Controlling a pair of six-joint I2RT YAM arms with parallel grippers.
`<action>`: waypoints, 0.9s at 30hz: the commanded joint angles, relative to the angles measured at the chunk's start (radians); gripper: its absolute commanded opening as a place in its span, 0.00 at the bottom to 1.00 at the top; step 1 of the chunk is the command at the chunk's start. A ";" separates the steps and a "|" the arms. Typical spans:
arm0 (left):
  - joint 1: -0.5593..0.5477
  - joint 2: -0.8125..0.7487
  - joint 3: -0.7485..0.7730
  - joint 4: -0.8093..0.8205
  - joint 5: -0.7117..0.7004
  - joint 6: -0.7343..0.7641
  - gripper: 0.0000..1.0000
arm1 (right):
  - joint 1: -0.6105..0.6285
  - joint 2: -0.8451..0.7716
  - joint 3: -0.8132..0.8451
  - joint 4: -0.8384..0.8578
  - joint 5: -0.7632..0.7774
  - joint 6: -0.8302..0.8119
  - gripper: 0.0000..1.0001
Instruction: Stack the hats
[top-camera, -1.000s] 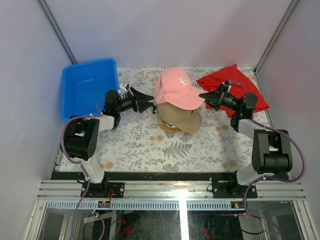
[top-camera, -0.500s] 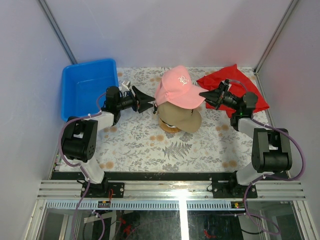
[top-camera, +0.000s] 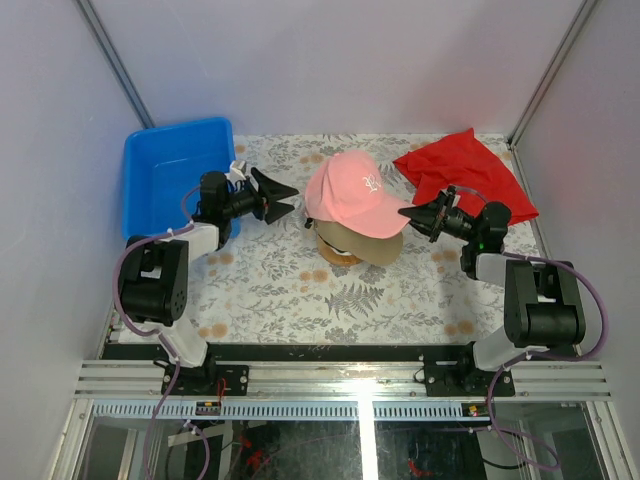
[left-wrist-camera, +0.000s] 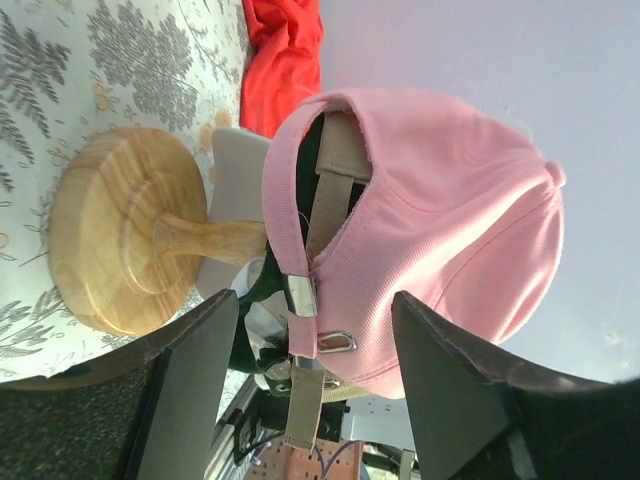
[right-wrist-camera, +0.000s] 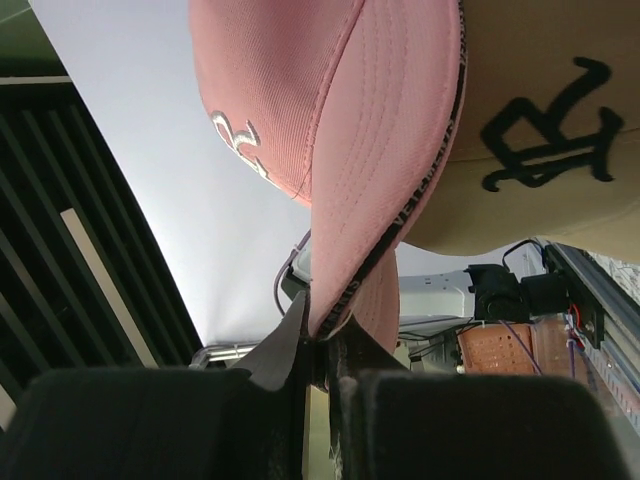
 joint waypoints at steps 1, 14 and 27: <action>0.035 -0.061 -0.011 -0.063 -0.010 0.064 0.64 | -0.009 0.027 -0.024 0.075 -0.053 -0.038 0.00; 0.039 -0.047 -0.013 -0.054 0.018 0.058 0.63 | -0.011 0.178 -0.072 0.028 -0.116 -0.188 0.00; 0.025 -0.114 -0.111 -0.074 0.029 0.087 0.43 | 0.006 0.095 -0.014 0.075 -0.139 -0.161 0.00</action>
